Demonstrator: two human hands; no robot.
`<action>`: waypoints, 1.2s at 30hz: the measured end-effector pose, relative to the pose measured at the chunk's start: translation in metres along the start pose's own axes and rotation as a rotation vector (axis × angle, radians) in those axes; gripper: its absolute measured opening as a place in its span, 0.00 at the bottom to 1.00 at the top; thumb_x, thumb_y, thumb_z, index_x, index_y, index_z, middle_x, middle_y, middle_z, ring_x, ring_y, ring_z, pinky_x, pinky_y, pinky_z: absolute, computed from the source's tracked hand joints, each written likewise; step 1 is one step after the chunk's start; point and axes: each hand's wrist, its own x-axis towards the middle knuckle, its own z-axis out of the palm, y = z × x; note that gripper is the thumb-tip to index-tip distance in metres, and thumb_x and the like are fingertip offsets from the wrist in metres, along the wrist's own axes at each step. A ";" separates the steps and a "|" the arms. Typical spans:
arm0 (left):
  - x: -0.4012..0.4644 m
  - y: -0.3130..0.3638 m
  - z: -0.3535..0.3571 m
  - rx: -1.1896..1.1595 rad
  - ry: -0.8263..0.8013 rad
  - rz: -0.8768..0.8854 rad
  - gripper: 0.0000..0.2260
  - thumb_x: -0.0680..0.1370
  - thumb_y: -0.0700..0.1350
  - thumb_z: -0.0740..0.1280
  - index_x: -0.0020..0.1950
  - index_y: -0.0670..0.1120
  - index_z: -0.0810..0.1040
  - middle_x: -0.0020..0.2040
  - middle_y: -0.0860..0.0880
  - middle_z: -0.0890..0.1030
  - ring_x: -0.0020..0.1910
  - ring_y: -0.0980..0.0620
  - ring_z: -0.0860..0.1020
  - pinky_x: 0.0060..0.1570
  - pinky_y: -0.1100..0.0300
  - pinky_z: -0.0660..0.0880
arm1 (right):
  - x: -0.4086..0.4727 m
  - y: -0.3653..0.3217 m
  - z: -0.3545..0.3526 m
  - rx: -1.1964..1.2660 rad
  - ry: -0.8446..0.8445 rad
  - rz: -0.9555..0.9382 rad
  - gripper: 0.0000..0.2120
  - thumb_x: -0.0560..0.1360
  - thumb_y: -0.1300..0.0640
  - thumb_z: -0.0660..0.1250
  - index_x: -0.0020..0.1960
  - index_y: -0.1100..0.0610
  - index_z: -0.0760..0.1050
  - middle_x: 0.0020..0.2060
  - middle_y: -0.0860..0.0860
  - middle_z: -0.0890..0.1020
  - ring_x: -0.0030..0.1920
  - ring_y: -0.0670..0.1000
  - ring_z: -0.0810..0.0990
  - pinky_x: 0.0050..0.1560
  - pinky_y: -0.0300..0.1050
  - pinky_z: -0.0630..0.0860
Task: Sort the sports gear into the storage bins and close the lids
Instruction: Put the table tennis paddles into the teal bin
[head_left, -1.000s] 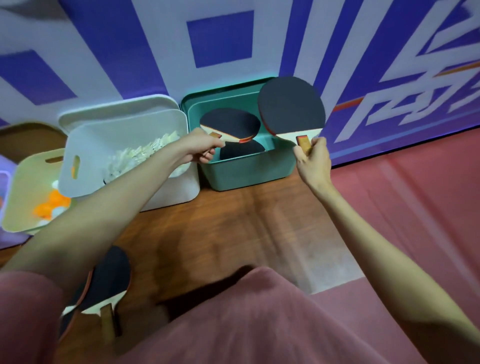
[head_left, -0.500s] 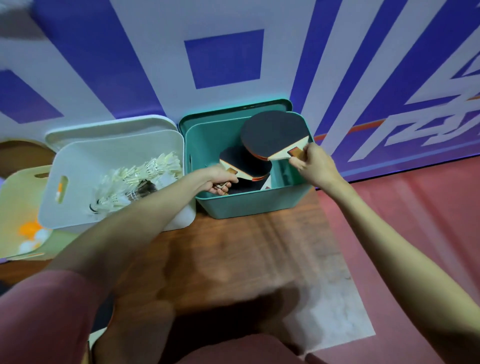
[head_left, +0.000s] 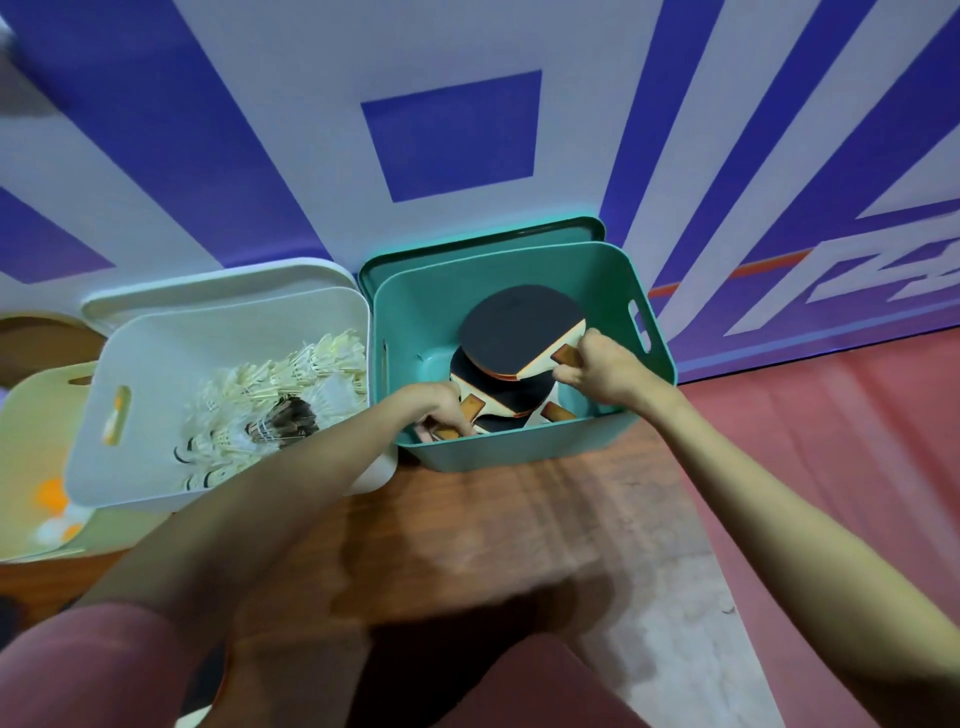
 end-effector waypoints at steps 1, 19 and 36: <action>-0.001 -0.001 -0.001 0.050 -0.015 -0.005 0.11 0.75 0.43 0.71 0.48 0.42 0.70 0.37 0.45 0.73 0.35 0.50 0.74 0.32 0.60 0.75 | 0.001 0.002 0.000 0.003 -0.011 0.006 0.12 0.76 0.55 0.66 0.42 0.62 0.67 0.39 0.55 0.70 0.42 0.55 0.70 0.43 0.43 0.65; -0.090 -0.041 -0.024 0.135 0.662 0.388 0.06 0.75 0.42 0.63 0.49 0.46 0.79 0.45 0.47 0.83 0.48 0.45 0.80 0.50 0.52 0.76 | 0.007 -0.019 0.034 -0.178 -0.271 0.006 0.14 0.79 0.58 0.58 0.62 0.63 0.72 0.59 0.58 0.77 0.58 0.57 0.75 0.52 0.41 0.70; -0.168 -0.239 0.109 -0.448 0.927 0.381 0.09 0.75 0.37 0.62 0.52 0.44 0.79 0.44 0.50 0.83 0.40 0.54 0.79 0.43 0.59 0.76 | -0.160 -0.117 0.186 0.006 0.223 -0.372 0.13 0.74 0.63 0.63 0.58 0.65 0.70 0.50 0.61 0.75 0.52 0.61 0.73 0.55 0.49 0.68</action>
